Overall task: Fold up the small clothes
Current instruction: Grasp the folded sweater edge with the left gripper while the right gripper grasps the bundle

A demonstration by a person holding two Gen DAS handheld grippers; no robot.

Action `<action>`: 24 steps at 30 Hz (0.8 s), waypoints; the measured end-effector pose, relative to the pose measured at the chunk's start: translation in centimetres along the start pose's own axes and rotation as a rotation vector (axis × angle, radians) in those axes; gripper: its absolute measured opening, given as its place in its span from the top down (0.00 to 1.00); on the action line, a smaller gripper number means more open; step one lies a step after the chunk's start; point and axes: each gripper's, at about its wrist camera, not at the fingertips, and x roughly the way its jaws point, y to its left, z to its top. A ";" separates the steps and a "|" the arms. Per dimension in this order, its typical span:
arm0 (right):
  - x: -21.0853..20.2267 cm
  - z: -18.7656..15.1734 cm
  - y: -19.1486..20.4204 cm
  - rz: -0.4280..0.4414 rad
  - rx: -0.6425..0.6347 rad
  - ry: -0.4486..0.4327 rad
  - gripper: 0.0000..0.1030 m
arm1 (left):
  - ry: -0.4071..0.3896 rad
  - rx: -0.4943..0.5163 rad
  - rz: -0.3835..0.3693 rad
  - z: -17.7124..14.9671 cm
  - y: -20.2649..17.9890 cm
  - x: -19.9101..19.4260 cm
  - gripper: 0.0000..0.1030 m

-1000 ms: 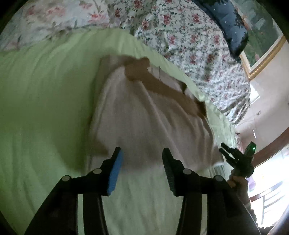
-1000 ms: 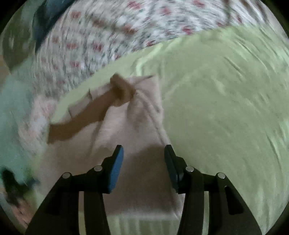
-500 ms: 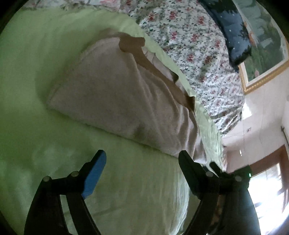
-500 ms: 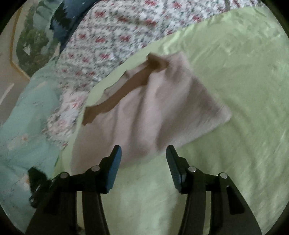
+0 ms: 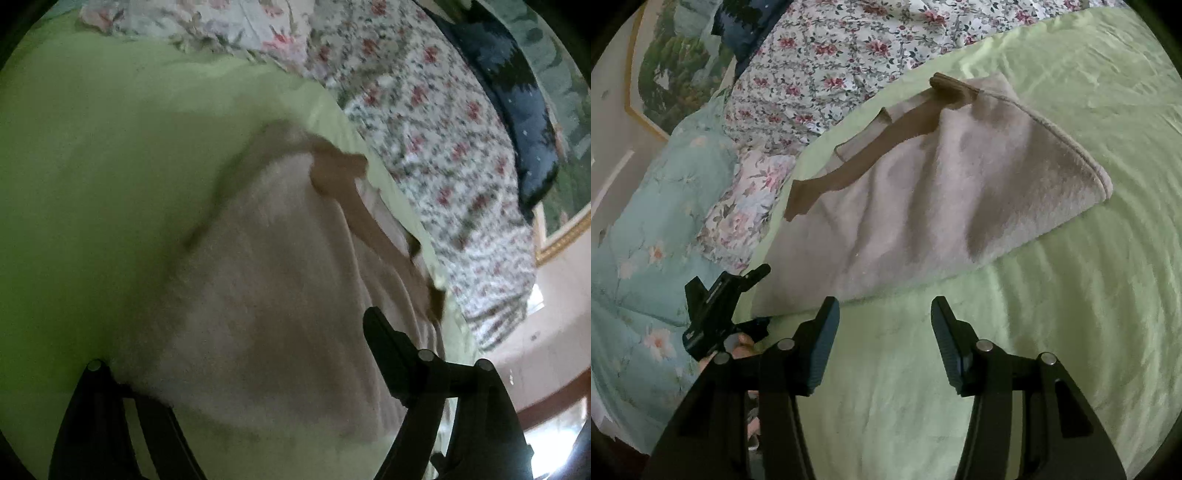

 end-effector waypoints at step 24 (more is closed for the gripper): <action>5.6 13.6 -2.2 0.169 0.020 0.100 0.46 | 0.121 0.619 -0.153 -6.3 -17.8 4.0 0.92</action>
